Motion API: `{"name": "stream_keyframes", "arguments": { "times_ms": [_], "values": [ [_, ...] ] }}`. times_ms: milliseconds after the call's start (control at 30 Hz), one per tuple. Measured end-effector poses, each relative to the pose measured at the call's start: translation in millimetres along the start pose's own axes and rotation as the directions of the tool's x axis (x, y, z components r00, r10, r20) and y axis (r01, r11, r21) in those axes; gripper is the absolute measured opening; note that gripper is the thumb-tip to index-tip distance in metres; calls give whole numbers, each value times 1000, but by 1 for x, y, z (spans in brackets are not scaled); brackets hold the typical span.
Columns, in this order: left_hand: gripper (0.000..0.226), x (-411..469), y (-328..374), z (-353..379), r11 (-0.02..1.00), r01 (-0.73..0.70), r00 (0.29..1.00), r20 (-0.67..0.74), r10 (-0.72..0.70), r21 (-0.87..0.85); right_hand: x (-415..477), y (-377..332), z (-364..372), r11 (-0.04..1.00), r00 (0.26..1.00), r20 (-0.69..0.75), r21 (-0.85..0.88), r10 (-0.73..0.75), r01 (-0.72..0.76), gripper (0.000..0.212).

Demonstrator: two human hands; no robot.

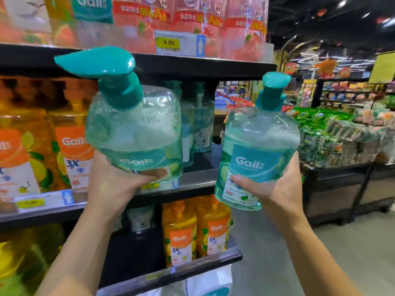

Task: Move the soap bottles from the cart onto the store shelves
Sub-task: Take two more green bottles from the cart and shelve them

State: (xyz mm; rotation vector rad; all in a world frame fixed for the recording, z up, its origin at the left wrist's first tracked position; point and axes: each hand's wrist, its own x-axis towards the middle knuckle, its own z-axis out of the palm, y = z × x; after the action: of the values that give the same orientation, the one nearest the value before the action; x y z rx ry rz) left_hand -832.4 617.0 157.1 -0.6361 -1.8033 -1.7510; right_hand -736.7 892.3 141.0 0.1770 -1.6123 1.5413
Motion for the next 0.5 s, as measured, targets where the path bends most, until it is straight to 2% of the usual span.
{"name": "stream_keyframes", "arguments": {
  "times_ms": [100, 200, 267, 367, 500],
  "values": [
    [93, 14, -3, 12, 999, -24, 999, -42, 26, 31, 32, 12, 1, 998, 996, 66, 46, -55, 52, 111],
    [100, 26, -9, 20, 995, -53, 994, -87, 60, 81, 67, 32, 1, 989, 983, 151, 123, -100, 82, 113],
    [113, 29, -8, 24, 992, -61, 992, -101, 72, 115, 84, 46, 5, 979, 971, 205, 183, -125, 88, 115],
    [120, 29, -8, 28, 981, -39, 992, -112, 61, 190, 103, 66, 8, 963, 958, 238, 254, -157, 94, 114],
    [104, 23, -9, 36, 962, 58, 988, -157, -16, 268, 120, 85, 10, 973, 945, 271, 184, -184, 137, 113]
  ]
}}
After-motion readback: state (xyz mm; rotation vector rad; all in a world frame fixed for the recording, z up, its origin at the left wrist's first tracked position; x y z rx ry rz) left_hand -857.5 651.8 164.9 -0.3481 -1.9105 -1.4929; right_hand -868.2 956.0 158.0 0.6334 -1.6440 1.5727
